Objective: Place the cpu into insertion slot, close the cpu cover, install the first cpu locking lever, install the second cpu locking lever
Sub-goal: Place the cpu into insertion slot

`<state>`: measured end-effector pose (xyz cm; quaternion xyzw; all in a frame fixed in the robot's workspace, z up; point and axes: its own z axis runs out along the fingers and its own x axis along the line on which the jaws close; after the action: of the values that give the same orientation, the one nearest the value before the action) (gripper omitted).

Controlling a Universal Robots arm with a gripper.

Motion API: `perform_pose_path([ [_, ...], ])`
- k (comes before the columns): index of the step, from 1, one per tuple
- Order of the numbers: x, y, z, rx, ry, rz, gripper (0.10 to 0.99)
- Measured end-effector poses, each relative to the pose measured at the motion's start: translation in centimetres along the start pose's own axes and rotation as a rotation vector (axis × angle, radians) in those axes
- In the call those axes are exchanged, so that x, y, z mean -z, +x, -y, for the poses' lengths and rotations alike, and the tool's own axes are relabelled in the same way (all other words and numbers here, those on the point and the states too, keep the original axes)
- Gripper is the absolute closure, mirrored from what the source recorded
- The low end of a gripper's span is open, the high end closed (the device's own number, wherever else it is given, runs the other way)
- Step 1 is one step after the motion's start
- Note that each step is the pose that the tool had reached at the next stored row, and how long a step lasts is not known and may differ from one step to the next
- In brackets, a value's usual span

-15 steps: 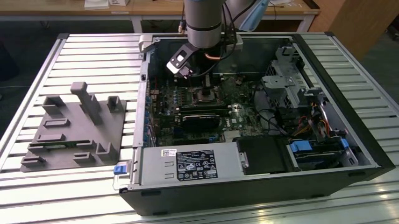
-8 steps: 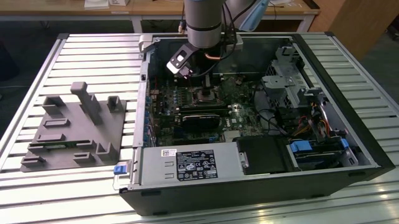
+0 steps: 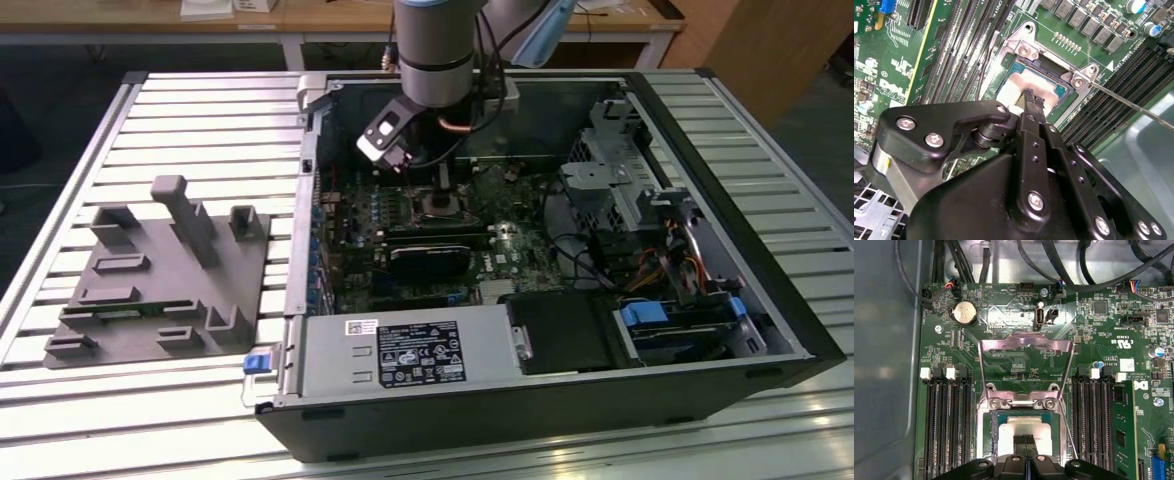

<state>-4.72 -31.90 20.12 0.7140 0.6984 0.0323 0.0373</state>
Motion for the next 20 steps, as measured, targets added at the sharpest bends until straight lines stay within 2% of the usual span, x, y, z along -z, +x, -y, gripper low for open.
perform_pose_path([
  [3,-0.13,-0.02,0.02,0.000,0.000,-0.0012,0.980],
  [4,-0.14,-0.02,0.02,0.000,0.001,-0.0055,0.980],
  [7,-0.19,0.00,0.02,-0.003,0.001,-0.0287,0.980],
  [8,-0.19,0.00,0.02,-0.003,0.001,-0.0314,0.980],
  [13,-0.08,0.00,0.01,-0.003,0.001,-0.0320,0.980],
  [20,0.99,-0.01,-0.10,-0.005,0.001,-0.0317,0.980],
])
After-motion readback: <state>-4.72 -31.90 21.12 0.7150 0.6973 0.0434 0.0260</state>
